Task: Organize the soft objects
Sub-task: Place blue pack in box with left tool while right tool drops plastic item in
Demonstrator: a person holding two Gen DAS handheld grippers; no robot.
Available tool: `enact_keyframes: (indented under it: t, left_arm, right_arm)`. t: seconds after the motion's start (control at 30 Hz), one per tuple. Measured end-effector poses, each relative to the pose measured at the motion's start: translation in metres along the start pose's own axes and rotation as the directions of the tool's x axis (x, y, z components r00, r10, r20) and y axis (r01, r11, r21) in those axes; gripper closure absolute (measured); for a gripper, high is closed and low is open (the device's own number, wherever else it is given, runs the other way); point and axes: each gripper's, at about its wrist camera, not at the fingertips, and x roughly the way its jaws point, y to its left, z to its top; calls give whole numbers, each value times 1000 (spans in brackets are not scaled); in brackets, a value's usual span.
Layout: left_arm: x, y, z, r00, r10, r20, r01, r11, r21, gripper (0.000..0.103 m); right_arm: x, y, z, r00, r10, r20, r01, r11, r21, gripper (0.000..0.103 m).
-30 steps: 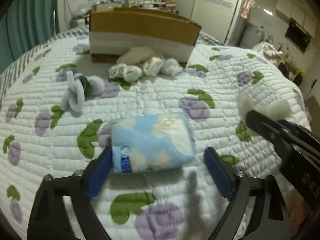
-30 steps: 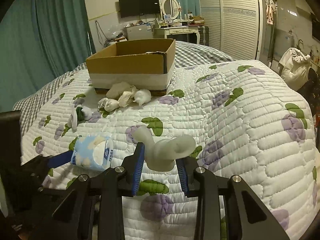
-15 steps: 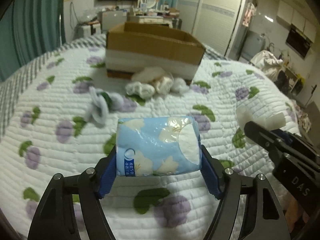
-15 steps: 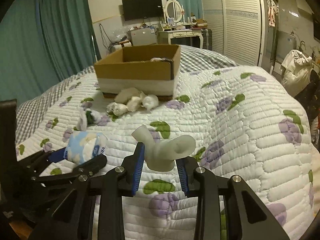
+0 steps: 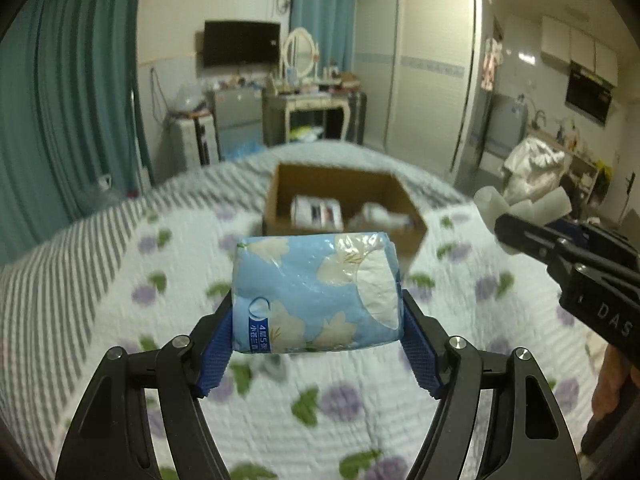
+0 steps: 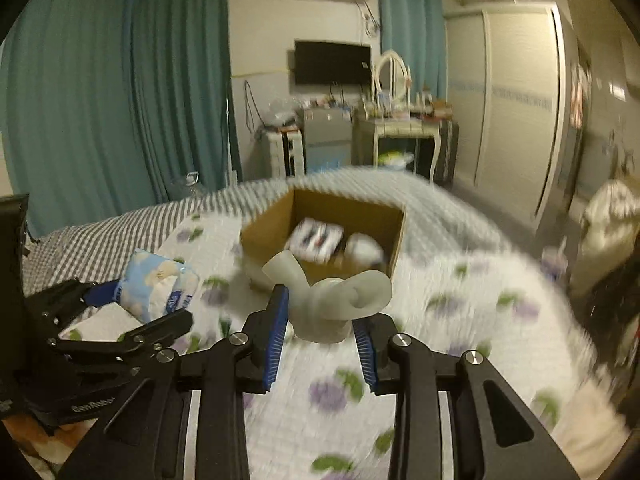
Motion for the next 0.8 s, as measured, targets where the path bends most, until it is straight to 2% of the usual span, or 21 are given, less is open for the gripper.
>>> enact_keyframes:
  t: [0.23, 0.47, 0.63, 0.8]
  left_arm:
    - [46, 4, 57, 998, 31, 50, -33, 999, 40, 30]
    - [117, 7, 104, 999, 26, 33, -28, 998, 61, 30]
    - [173, 9, 109, 1000, 27, -8, -26, 997, 77, 30]
    - [211, 8, 98, 998, 26, -58, -20, 995, 98, 30]
  right_arm:
    - [38, -20, 66, 1000, 6, 24, -5, 1000, -10, 71]
    - [118, -39, 116, 1000, 5, -2, -5, 1000, 8, 71]
    - [196, -59, 121, 996, 67, -62, -62, 994, 86, 71]
    - [254, -76, 102, 989, 57, -135, -44, 995, 95, 71]
